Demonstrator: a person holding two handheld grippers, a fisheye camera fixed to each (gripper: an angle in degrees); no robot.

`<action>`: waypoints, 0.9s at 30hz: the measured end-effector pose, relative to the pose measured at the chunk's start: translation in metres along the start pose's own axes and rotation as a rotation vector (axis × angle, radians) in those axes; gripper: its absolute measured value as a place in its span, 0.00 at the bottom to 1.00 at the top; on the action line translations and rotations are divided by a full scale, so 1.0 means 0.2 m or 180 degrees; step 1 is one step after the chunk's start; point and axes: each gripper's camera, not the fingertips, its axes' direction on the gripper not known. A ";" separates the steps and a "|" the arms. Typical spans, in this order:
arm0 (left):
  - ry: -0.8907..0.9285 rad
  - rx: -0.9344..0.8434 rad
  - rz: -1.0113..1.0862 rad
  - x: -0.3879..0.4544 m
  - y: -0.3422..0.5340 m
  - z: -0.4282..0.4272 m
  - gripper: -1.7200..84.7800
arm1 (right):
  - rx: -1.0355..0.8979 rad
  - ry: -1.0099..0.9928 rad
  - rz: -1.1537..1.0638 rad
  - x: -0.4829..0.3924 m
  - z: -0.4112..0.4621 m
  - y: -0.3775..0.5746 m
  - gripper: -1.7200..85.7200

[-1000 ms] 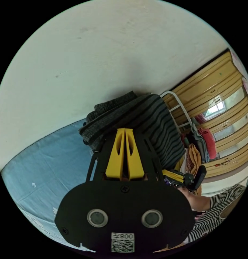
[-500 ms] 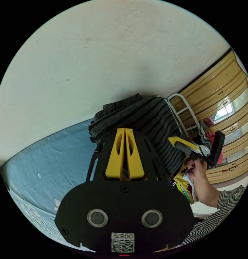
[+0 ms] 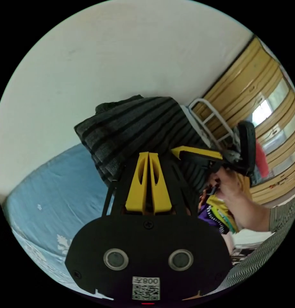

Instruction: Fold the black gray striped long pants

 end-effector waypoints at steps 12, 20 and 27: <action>-0.0496 -0.0087 0.0257 0.09 0.12 -0.02 0.02 | -0.0099 -0.0380 -0.0052 0.00 0.00 0.35 0.02; -0.0191 -0.0033 0.0315 0.10 0.22 -0.03 0.03 | 0.0038 -0.0435 -0.0035 0.12 -0.23 0.36 0.02; -0.0252 0.0002 0.0799 0.19 0.36 -0.01 0.13 | 0.1078 0.0081 0.0327 0.50 -0.65 0.24 0.04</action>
